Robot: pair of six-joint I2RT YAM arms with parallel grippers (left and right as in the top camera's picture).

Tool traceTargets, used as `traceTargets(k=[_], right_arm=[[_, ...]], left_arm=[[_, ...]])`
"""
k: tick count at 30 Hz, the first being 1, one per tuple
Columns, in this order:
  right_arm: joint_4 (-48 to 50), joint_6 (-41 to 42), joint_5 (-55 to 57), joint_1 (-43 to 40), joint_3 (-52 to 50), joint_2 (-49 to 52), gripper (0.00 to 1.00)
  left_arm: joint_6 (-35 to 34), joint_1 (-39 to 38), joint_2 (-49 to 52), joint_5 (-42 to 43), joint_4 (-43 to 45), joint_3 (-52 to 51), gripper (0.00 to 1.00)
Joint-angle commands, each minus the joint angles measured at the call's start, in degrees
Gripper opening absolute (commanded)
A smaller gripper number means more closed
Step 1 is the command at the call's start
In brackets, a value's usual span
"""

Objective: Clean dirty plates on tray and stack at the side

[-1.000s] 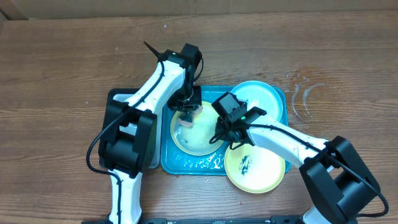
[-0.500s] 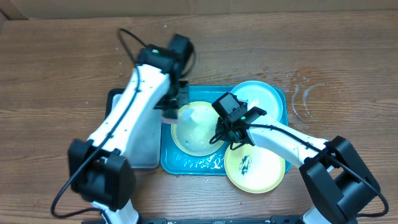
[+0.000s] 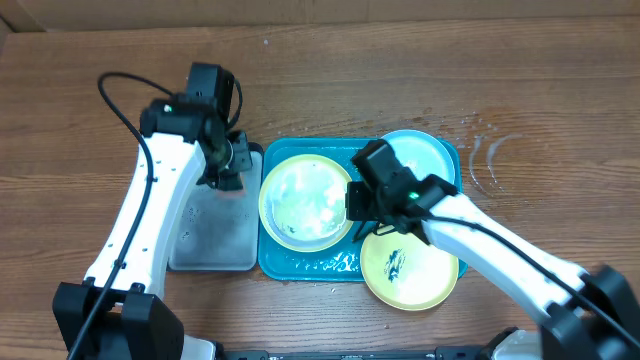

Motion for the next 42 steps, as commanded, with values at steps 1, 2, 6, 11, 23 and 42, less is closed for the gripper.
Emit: traceTargets(k=[1,2,6,11,23,42], right_arm=[[-0.3,-3.8,0.0,0.0,0.2,-7.0,0.04],[-0.7,-3.8,1.2,0.0,0.2,-8.4,0.04],[-3.6,-1.6,7.2,0.0,0.2,-13.4,0.04],[-9.0,-1.4,15.4,-0.1,0.2,-16.5,0.04],[-15.5,9.6,13.5,-0.1,0.2,-9.5,0.04],[-3.0,8.8,6.3,-0.1,0.2,5.8,0.04]], left_arm=[[1.3,0.3,-2.2,1.9,2.2,-5.2,0.04],[1.3,0.4,-2.2,1.9,2.2,-5.9,0.04],[1.3,1.3,-2.2,1.5,2.4,-7.2,0.04],[3.2,6.7,-2.2,3.1,2.9,-7.4,0.05],[9.1,9.9,-2.2,13.6,3.1,-7.5,0.05],[11.3,-13.9,2.6,12.5,12.4,-7.7,0.04]])
